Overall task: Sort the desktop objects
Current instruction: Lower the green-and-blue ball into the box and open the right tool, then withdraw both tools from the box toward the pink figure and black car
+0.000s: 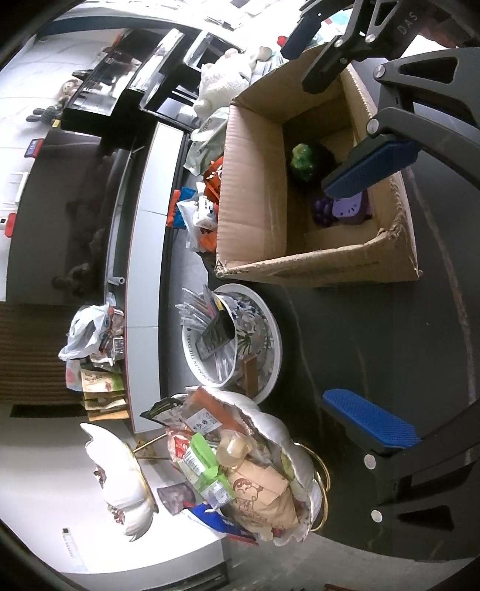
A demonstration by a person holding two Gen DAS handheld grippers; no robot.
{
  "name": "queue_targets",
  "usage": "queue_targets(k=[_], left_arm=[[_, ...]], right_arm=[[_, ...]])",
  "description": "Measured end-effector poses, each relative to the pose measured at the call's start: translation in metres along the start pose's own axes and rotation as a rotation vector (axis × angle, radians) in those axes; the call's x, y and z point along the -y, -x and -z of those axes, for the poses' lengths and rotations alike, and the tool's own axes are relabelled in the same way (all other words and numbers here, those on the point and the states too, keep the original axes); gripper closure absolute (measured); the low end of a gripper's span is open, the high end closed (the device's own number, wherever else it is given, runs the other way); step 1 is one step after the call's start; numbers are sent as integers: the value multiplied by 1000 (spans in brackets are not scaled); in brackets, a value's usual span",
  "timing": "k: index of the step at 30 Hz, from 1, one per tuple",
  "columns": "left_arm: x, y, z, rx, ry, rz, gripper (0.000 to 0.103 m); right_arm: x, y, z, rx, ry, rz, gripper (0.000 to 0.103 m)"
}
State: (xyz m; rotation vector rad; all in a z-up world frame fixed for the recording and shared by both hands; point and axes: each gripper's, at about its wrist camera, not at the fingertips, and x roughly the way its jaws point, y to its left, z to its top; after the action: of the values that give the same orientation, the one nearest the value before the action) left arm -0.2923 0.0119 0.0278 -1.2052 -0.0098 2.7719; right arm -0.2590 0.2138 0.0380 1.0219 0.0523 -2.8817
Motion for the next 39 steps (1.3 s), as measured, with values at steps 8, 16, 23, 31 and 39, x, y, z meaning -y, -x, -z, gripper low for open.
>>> queue_targets(k=[8, 16, 23, 31, 39], left_arm=[[1, 6, 3, 1, -5, 0, 1], [3, 17, 5, 10, -15, 0, 1], [6, 24, 11, 4, -30, 1, 1], [8, 35, 16, 10, -34, -6, 1], [13, 48, 22, 12, -53, 2, 1]], right_arm=[[0, 4, 5, -6, -4, -4, 30], [-3, 15, 8, 2, 5, -1, 30], [-7, 25, 11, 4, 14, -3, 30], [-7, 38, 16, 10, 11, 2, 29], [-8, 53, 22, 15, 12, -1, 29]])
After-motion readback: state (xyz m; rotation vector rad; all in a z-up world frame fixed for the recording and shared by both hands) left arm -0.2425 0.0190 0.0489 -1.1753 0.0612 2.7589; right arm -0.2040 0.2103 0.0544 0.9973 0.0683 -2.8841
